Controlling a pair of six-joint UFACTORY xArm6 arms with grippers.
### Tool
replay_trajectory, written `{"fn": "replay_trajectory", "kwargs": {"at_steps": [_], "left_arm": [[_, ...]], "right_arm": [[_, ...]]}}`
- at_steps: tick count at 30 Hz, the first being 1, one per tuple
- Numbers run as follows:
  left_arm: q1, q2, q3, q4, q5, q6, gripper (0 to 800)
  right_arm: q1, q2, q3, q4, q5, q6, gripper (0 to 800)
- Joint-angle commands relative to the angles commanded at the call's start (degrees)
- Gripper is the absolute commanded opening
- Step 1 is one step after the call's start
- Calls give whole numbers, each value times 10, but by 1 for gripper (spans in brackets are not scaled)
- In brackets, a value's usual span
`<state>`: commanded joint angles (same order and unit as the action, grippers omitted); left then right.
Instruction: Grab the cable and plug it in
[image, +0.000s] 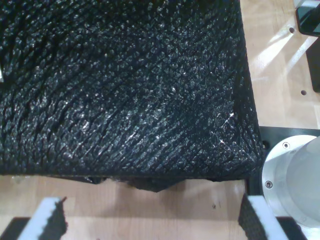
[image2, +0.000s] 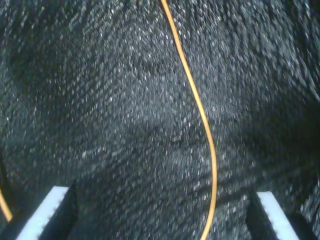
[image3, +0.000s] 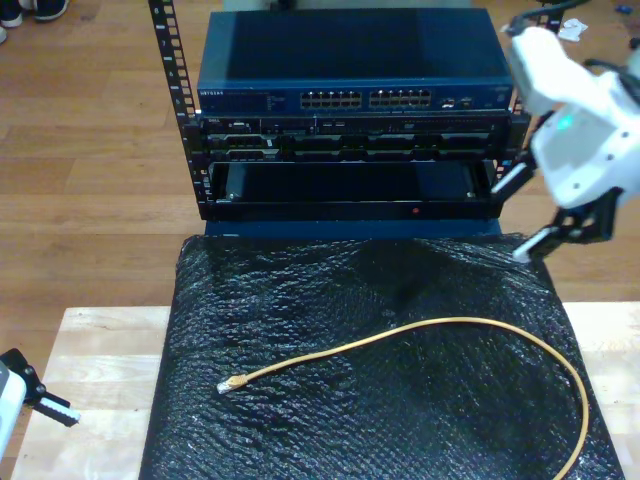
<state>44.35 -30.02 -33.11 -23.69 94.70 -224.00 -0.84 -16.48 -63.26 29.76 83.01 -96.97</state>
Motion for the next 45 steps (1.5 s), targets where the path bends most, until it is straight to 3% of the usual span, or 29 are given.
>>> {"fn": "replay_trajectory", "kwargs": {"at_steps": [14, 36, 45], "left_arm": [[0, 1, 0, 0, 0, 1, 800], [0, 1, 0, 0, 0, 0, 800], [0, 3, 0, 0, 0, 0, 800]], "right_arm": [[52, 10, 1, 69, -38, 29, 794], [187, 69, 2, 62, -135, 44, 794], [241, 117, 3, 23, -172, 62, 794]]}}
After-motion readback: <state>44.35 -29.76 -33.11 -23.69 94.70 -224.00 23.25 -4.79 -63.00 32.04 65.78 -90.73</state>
